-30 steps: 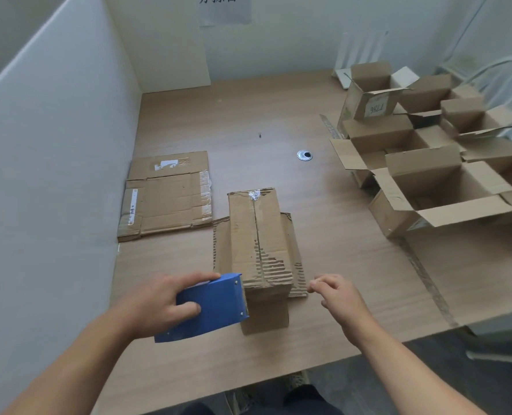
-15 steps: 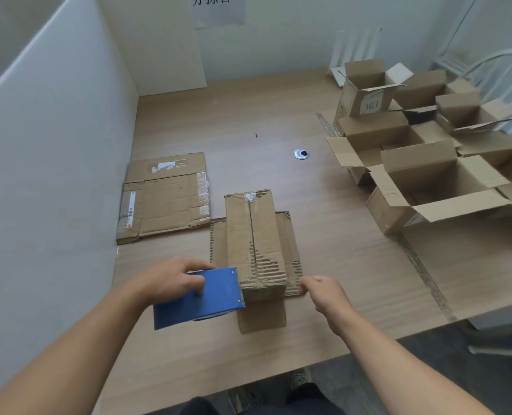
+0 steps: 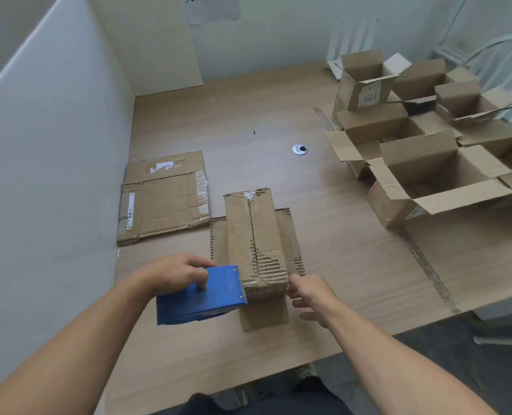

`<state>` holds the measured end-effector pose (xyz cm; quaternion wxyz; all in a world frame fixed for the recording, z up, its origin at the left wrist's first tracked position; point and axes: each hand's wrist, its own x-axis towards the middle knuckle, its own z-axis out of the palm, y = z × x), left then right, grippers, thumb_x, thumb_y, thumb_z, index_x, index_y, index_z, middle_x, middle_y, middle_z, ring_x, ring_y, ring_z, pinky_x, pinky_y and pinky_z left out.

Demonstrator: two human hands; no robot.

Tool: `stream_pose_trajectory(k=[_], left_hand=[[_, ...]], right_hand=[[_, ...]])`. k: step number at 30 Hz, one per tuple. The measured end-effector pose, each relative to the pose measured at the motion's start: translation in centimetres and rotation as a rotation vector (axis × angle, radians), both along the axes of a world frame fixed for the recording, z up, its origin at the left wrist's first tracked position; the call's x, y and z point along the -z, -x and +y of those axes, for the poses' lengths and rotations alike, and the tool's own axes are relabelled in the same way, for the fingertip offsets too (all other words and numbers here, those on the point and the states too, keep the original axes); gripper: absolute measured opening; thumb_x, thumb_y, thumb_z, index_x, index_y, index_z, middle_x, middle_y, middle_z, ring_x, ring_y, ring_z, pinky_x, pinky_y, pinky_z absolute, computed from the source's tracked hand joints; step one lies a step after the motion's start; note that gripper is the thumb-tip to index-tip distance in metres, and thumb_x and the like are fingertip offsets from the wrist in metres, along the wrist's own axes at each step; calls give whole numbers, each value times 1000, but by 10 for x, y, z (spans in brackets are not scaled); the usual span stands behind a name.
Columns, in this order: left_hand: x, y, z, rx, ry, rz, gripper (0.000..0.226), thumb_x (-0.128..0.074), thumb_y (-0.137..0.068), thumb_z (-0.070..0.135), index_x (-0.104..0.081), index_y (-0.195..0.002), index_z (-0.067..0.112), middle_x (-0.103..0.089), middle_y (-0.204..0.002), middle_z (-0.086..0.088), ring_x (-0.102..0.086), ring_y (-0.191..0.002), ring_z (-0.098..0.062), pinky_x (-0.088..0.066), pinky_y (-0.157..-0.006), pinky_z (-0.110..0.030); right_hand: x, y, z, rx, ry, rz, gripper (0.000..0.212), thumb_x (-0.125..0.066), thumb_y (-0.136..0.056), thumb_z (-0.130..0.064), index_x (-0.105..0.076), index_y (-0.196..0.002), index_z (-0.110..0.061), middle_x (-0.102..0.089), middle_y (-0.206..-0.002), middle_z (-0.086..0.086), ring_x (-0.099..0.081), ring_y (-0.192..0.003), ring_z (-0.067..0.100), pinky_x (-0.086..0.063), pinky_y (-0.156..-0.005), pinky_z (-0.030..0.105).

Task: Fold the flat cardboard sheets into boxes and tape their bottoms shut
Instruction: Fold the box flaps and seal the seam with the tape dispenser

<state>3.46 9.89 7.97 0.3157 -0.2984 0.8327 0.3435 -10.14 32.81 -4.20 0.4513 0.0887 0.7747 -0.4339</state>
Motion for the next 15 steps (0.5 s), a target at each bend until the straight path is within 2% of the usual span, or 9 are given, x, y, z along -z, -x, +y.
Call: stream_pose_trajectory(k=[3,6,7,8,10,11,13,15], left_hand=[[2,0,-1,12,-3,-3,61,-48,-59,38,-65,-116,51,-65,-116,13,-59,-105,-13,-45,-100,-43],[5,0,-3,-3,-2,9,58,-49,-59,37,-67,-112,52,-67,-113,14,-60,-104,-12,-46,-98,-39],[6,0,-4,-2,-1,10,58,-49,-59,37,-67,-111,52,-67,-113,14,-60,-103,-11,-46,-97,-38],[6,0,-4,3,-3,12,58,-49,-59,37,-67,-112,52,-67,-113,14,-60,-103,-11,-46,-97,-38],[8,0,-4,9,0,21,59,-49,-59,38,-66,-112,53,-66,-113,14,-60,-103,-11,-46,-96,-38],[9,0,-4,12,5,26,59,-49,-59,38,-66,-113,53,-66,-113,14,-60,-103,-11,-46,-96,-38],[10,0,-4,24,7,31,60,-48,-60,39,-64,-115,54,-66,-115,13,-59,-103,-12,-46,-95,-38],[10,-2,-4,28,6,39,61,-48,-60,39,-63,-116,53,-65,-117,11,-58,-105,-12,-46,-94,-36]], right_hand=[[-1,7,4,-84,-36,-8,38,-56,-89,-42,-68,-104,-9,-67,-107,6,-64,-93,20,-49,-78,37],[0,13,9,-201,-100,154,63,-63,-81,-58,-63,-121,-9,-64,-123,7,-60,-111,26,-49,-81,32],[-1,13,11,-245,-124,224,60,-65,-80,-59,-64,-118,-12,-64,-120,5,-59,-111,25,-47,-84,30],[-4,12,14,-274,-130,296,48,-66,-83,-56,-64,-108,-15,-66,-112,3,-60,-106,23,-46,-83,29],[-8,8,18,-304,-96,420,25,-66,-87,-43,-64,-88,-18,-67,-91,-1,-61,-91,19,-45,-78,31],[-12,5,19,-312,-61,450,21,-64,-88,-38,-64,-80,-19,-67,-83,-2,-61,-87,18,-46,-76,31],[-11,-1,19,-334,15,430,27,-61,-89,-35,-68,-76,-13,-70,-81,1,-63,-87,20,-50,-80,32],[-13,-8,20,-342,80,369,44,-58,-82,-45,-66,-80,-1,-72,-90,13,-66,-93,26,-51,-91,38]])
